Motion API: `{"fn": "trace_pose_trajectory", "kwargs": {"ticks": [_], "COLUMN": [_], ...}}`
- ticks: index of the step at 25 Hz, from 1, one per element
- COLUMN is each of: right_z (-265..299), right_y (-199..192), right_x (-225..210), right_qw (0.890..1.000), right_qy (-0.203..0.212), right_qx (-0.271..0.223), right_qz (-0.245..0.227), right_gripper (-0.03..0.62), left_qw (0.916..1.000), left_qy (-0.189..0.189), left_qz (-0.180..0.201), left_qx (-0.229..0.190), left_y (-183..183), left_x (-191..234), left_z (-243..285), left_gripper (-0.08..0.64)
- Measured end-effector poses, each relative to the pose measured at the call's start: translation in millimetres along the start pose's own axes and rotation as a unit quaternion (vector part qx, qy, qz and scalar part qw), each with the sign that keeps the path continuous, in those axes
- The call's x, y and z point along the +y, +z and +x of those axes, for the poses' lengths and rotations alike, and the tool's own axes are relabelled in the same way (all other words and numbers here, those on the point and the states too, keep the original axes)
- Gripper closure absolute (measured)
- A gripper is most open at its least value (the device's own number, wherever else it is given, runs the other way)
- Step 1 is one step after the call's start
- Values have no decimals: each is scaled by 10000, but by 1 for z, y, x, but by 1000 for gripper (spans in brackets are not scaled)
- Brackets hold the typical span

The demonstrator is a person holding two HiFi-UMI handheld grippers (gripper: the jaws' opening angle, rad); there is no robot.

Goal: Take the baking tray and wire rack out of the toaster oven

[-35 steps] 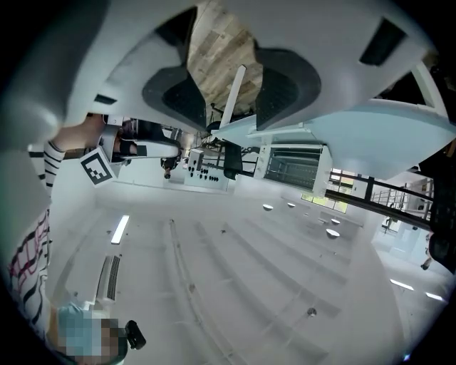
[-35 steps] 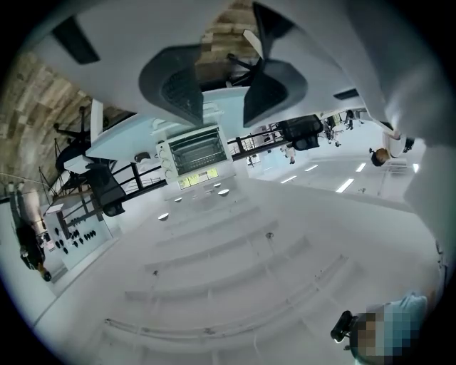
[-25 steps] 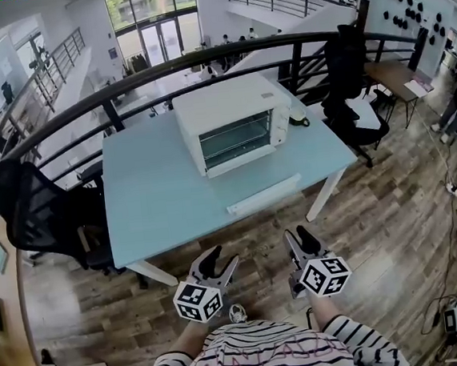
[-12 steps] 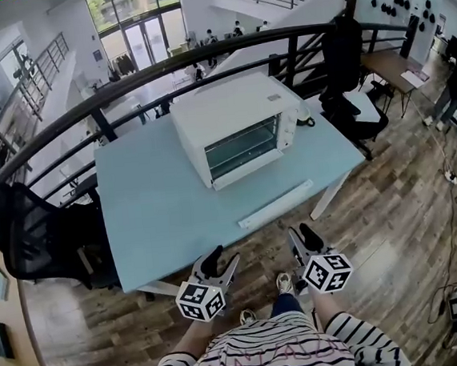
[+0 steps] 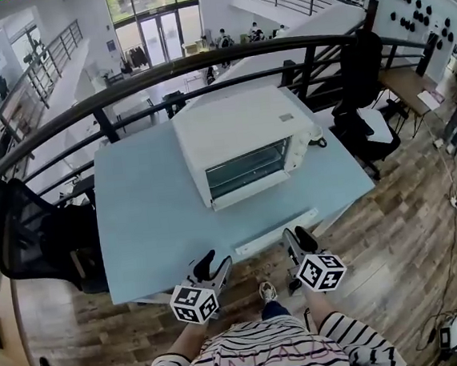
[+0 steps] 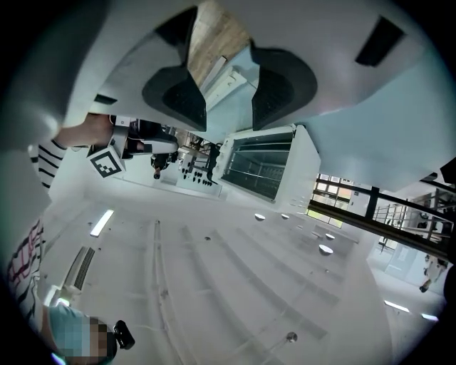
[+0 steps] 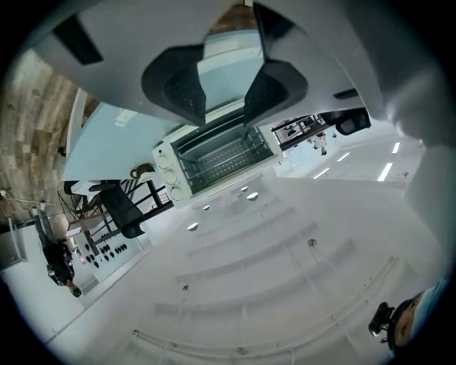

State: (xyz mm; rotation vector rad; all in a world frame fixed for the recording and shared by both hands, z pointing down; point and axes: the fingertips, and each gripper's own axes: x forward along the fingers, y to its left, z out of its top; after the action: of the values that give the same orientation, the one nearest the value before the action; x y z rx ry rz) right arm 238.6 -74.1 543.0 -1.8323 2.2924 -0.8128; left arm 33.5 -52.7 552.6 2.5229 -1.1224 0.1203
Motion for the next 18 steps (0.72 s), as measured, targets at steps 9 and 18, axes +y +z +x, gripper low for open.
{"fn": "trace_pose_trajectory", "kwargs": {"ticks": [9,18], "right_z": [74,145], "right_y": [24,30], "right_x": [-60,-112], "right_qw": [9993,9924], "right_qy": [168,384], "right_qx": [318,392], "right_qz": [116,1098], "right_gripper": [419,430], "left_qw": [9990,9943], "left_qy": [352,813], "left_qz": [-278,-668], "left_qx": [-33,-143], "left_y": [7,5], "left_x": [18,39], "left_z": [78,138], "left_gripper": [362,362]}}
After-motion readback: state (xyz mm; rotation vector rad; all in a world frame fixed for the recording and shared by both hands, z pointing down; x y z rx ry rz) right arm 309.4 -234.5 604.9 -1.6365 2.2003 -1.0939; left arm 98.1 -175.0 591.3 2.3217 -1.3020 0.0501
